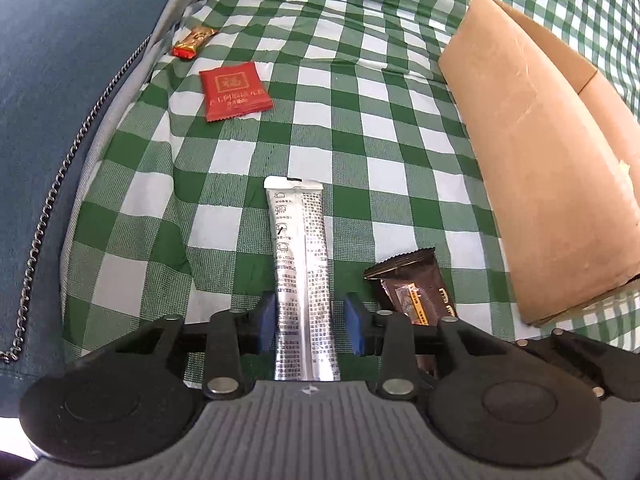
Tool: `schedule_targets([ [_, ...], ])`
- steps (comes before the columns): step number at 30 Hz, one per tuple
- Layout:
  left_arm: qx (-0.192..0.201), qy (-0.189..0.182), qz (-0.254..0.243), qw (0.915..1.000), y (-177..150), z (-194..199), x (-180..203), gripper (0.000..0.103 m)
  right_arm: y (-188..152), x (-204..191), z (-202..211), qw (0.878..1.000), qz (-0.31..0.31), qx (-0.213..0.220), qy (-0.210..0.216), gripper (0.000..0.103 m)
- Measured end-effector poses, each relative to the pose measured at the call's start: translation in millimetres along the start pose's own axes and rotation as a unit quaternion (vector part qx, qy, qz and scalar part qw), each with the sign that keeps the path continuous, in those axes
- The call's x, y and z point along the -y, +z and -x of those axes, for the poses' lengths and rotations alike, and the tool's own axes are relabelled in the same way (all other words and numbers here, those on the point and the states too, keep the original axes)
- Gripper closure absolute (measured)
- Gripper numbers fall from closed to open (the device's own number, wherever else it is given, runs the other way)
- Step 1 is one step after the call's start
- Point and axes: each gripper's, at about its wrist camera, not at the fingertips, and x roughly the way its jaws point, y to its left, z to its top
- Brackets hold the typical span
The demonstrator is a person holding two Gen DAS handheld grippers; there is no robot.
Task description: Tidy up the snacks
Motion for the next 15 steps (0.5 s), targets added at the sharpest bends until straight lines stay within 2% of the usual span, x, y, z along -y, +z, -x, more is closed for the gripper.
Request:
schedule_targets([
  [2, 0.003, 0.008, -0.007, 0.9999, 0, 0, 1, 0.077, 0, -1, 0, 1.0, 0.004, 0.001, -0.001, 0.057],
  [3, 0.004, 0.007, -0.005, 1.0, 0, 1, 1, 0.079, -1, -1, 0, 1.0, 0.006, 0.002, 0.0, 0.06],
  [7, 0.013, 0.0, 0.014, 0.9998, 1, 5, -4, 0.087, 0, -3, 5, 1.0, 0.009, 0.017, 0.003, 0.062],
  [9, 0.022, -0.003, 0.023, 0.9995, 2, 8, -6, 0.099, 1, -2, 10, 0.999, 0.008, 0.034, 0.004, 0.062],
  [15, 0.046, -0.012, 0.045, 0.9979, 7, 17, -11, 0.099, 5, 3, 24, 0.996, -0.002, 0.084, 0.008, 0.062],
])
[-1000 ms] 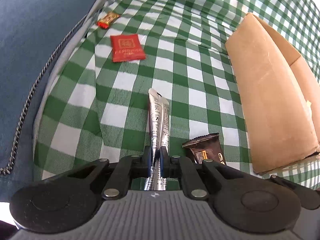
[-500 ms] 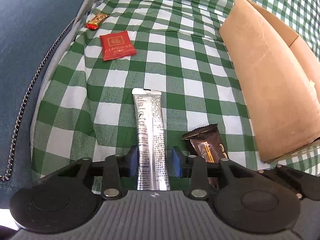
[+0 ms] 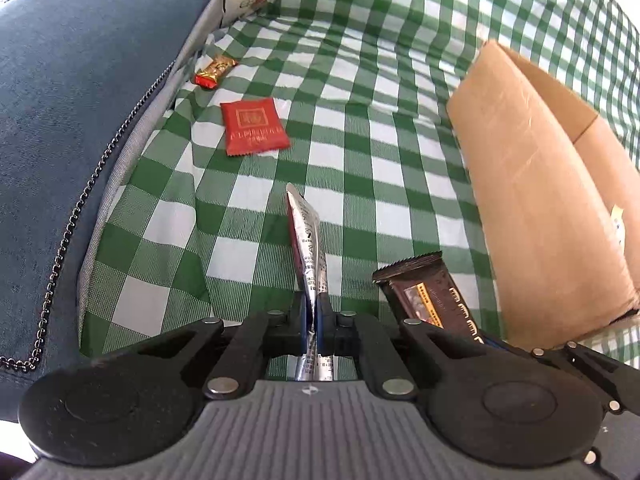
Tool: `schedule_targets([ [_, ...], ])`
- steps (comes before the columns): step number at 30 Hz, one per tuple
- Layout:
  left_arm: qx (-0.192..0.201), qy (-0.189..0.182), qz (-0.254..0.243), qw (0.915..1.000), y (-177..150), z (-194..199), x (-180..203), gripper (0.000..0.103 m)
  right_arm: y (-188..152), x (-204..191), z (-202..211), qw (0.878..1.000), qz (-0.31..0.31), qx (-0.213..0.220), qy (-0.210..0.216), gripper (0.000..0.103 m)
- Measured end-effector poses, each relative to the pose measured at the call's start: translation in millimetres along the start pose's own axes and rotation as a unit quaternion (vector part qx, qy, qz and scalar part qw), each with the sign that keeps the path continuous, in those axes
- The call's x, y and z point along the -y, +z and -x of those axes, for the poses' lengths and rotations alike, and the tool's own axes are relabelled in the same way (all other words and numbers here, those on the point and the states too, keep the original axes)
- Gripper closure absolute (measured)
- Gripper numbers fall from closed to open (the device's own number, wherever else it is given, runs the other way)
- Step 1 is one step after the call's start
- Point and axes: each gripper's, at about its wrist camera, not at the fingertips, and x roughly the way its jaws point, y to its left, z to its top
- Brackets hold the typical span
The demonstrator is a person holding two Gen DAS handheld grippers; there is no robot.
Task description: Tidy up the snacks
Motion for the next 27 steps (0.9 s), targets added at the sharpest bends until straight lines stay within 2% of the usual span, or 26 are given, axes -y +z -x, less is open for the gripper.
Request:
schedule_targets([
  [6, 0.017, -0.021, 0.042, 0.9988, 6, 6, -11, 0.099, 4, 5, 6, 1.0, -0.009, 0.024, -0.003, 0.062],
  [12, 0.035, -0.026, 0.05, 0.9978, 9, 11, -11, 0.099, 6, 6, 11, 0.999, -0.012, 0.044, -0.006, 0.062],
  [21, 0.091, -0.029, 0.054, 0.994, 12, 28, -4, 0.099, 16, 9, 45, 0.992, 0.01, 0.129, -0.007, 0.062],
  [27, 0.127, -0.045, 0.052, 0.9894, 17, 39, 8, 0.099, 29, 29, 81, 0.982, 0.007, 0.19, -0.007, 0.062],
])
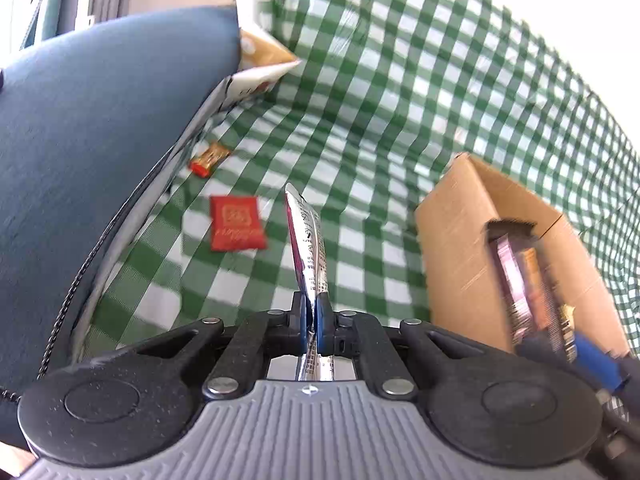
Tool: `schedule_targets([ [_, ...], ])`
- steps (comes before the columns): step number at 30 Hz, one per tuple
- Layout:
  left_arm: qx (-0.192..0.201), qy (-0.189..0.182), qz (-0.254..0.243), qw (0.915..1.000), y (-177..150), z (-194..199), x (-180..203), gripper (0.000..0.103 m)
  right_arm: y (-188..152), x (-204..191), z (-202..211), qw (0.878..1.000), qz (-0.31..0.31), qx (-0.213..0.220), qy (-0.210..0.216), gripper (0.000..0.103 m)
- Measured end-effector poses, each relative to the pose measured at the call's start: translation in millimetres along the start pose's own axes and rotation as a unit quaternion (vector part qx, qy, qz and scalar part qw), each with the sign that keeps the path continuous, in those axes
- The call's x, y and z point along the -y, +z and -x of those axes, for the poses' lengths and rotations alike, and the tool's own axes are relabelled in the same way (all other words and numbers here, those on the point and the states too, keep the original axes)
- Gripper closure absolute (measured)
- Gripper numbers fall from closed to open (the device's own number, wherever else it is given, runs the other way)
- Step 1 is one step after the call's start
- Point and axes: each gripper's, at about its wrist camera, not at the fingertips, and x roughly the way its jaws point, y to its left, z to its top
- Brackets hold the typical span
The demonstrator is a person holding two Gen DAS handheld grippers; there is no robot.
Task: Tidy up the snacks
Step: 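Lift and carry the silver stick pack and chocolate bar over the box with both tools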
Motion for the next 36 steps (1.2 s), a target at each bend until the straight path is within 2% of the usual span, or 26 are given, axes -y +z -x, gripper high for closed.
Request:
schedule_targets([
  [7, 0.031, -0.029, -0.003, 0.9991, 7, 7, 20, 0.099, 51, 51, 31, 0.997, -0.019, 0.067, -0.021, 0.062],
  [12, 0.05, -0.052, -0.012, 0.9973, 8, 10, 39, 0.099, 73, 103, 37, 0.993, -0.01, 0.099, -0.07, 0.062],
  [15, 0.058, -0.066, -0.015, 0.996, 9, 10, 52, 0.099, 66, 134, 33, 0.989, -0.035, 0.098, -0.101, 0.062],
  [19, 0.067, -0.086, -0.021, 0.9938, 11, 8, 69, 0.099, 53, 161, 31, 0.987, -0.084, 0.079, -0.115, 0.062],
  [36, 0.065, -0.157, -0.071, 0.983, 1, -9, 140, 0.099, 30, 220, 49, 0.977, -0.109, 0.065, -0.169, 0.062],
])
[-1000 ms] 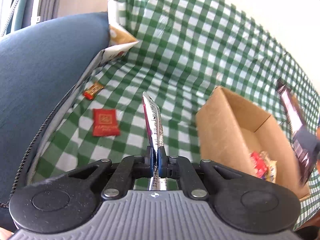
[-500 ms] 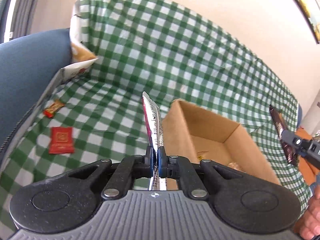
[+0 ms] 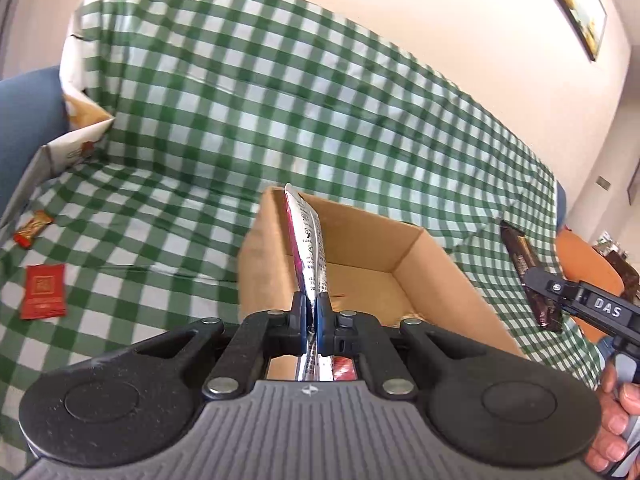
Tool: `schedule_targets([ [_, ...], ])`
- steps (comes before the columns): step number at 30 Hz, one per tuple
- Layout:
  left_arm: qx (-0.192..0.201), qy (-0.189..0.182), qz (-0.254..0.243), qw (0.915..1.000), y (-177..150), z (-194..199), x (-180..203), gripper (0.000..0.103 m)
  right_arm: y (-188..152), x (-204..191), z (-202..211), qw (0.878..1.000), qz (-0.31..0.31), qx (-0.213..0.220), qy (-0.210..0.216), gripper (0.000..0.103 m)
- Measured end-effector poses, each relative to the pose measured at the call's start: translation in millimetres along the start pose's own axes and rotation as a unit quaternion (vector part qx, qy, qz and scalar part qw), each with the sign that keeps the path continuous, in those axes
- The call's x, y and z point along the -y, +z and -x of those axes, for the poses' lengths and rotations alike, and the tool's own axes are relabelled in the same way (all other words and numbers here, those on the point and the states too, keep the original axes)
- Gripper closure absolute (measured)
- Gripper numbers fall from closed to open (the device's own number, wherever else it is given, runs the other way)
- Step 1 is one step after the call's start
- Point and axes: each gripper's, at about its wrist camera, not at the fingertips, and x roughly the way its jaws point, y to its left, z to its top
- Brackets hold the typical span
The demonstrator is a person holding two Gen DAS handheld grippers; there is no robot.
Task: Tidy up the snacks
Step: 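Lift and carry the silver stick pack and chocolate bar over the box with both tools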
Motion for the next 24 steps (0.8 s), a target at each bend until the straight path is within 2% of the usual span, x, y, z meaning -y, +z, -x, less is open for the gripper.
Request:
schedule_targets([
  [11, 0.008, -0.047, -0.02, 0.9987, -5, -4, 23, 0.099, -1, -2, -3, 1.0, 0.007, -0.003, -0.004, 0.062],
  [24, 0.005, -0.073, -0.022, 0.9971, -3, -23, 41, 0.099, 0, -6, -5, 1.0, 0.016, 0.0, -0.006, 0.062],
])
